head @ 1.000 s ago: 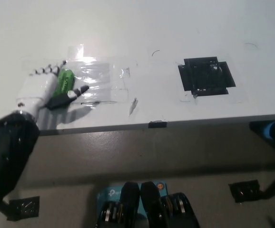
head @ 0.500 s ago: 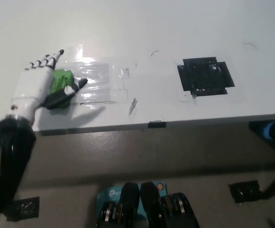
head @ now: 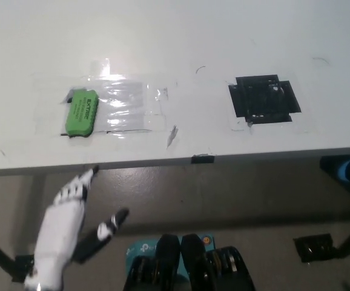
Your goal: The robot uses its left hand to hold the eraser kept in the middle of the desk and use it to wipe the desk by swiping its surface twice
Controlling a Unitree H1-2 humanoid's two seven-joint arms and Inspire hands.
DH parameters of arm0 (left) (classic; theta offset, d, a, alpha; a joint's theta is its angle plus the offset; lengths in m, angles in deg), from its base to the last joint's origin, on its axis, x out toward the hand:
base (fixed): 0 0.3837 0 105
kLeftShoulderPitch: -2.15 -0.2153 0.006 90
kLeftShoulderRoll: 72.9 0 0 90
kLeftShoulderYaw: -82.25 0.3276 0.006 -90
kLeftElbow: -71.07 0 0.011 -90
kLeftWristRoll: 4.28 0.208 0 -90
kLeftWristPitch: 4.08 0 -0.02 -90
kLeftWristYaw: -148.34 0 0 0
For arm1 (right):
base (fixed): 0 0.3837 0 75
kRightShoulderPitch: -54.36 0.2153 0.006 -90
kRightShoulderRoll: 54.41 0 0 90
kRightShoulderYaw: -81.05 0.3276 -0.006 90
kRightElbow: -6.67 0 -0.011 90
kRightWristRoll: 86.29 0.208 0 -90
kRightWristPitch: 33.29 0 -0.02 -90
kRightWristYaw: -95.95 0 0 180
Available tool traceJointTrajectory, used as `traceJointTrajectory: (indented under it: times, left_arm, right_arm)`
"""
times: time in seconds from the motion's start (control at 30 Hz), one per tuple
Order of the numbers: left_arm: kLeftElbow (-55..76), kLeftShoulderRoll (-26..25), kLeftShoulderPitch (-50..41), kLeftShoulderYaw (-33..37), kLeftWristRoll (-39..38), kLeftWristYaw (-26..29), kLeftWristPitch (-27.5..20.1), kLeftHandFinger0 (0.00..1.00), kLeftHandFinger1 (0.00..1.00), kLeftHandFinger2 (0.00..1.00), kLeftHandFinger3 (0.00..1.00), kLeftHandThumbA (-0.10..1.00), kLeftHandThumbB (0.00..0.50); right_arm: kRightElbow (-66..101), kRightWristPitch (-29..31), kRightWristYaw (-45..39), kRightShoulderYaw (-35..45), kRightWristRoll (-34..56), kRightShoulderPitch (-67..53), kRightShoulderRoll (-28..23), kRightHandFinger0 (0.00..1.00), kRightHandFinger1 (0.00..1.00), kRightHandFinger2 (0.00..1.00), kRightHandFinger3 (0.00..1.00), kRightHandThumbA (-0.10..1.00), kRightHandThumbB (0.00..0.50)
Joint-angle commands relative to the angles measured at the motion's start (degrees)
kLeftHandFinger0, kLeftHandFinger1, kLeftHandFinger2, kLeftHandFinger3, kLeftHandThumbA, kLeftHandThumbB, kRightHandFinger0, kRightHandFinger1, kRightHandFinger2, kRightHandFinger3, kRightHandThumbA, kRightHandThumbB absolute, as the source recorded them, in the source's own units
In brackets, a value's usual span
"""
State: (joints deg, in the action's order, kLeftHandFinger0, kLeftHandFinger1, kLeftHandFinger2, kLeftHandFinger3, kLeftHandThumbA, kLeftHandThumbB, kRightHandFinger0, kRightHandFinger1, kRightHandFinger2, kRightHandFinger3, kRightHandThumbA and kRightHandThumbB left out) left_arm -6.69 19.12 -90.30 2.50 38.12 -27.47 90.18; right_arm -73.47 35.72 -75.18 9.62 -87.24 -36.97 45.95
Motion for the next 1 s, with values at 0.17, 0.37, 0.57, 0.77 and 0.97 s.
traceJointTrajectory:
  times: [0.17,0.37,0.57,0.77,0.97]
  left_arm:
    - [-13.9,2.3,0.6,-2.9,-5.8,6.8,-7.1,1.00,1.00,1.00,1.00,1.00,0.267]
    - [-21.2,4.3,1.9,-7.3,-15.5,4.2,-9.0,1.00,1.00,1.00,1.00,1.00,0.319]
    - [-22.9,8.0,3.8,-14.2,-28.2,-0.8,-4.3,1.00,1.00,1.00,1.00,1.00,0.342]
    - [-24.1,8.5,4.6,-15.1,-28.2,-1.7,-3.3,1.00,1.00,1.00,1.00,1.00,0.359]
    - [-24.7,7.0,4.6,-13.1,-25.7,-0.6,-4.6,1.00,1.00,1.00,1.00,1.00,0.413]
  right_arm:
    - [1.1,0.2,-0.7,-0.4,1.1,1.6,-0.9,1.00,1.00,1.00,1.00,1.00,0.052]
    - [0.5,0.7,-0.9,-0.4,1.5,1.7,-0.8,1.00,1.00,1.00,1.00,1.00,0.041]
    - [0.4,0.9,-0.7,-0.7,1.2,1.5,-0.6,1.00,1.00,1.00,1.00,1.00,0.041]
    - [0.6,0.5,-0.8,-0.8,1.4,1.5,-0.5,1.00,1.00,1.00,1.00,1.00,0.033]
    - [0.2,1.3,-0.8,-0.8,1.7,1.1,-0.4,1.00,1.00,1.00,1.00,1.00,0.030]
